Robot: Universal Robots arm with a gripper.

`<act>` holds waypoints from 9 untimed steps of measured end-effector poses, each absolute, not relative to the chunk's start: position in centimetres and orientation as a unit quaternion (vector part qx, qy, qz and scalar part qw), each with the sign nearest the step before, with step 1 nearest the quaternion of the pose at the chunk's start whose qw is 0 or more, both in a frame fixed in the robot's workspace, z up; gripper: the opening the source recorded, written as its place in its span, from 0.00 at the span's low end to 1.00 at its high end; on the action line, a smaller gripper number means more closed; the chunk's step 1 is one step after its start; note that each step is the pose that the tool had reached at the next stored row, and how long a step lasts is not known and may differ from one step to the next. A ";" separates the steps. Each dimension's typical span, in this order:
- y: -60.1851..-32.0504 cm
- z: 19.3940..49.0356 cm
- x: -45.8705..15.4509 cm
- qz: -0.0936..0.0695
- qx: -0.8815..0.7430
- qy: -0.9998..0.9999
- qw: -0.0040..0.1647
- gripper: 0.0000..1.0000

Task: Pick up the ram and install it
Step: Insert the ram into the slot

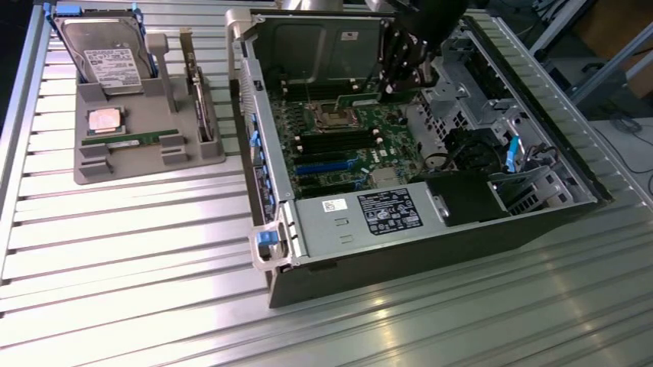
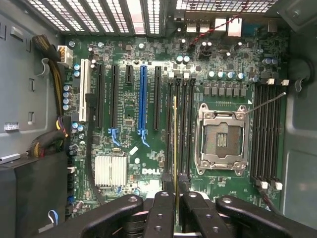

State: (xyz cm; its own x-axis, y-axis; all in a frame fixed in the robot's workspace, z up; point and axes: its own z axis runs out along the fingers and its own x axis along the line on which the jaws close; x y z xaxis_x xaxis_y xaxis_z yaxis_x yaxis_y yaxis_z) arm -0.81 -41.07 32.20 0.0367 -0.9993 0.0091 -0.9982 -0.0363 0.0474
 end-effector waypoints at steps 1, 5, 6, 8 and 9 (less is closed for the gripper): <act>-41.1 32.2 -0.8 -0.013 0.720 -0.694 0.020 0.13; -41.1 31.9 -0.8 -0.013 0.720 -0.694 0.020 0.13; -41.1 31.8 -0.8 -0.013 0.720 -0.694 0.020 0.13; -41.1 31.7 -0.8 -0.013 0.720 -0.694 0.020 0.13; -41.1 31.6 -0.8 -0.013 0.720 -0.694 0.020 0.13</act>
State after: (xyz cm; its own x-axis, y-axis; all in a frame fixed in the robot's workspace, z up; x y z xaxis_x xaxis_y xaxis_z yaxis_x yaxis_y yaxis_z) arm -0.82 -41.07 31.60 0.0367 -0.9993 0.0098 -0.9982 -0.0362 0.0474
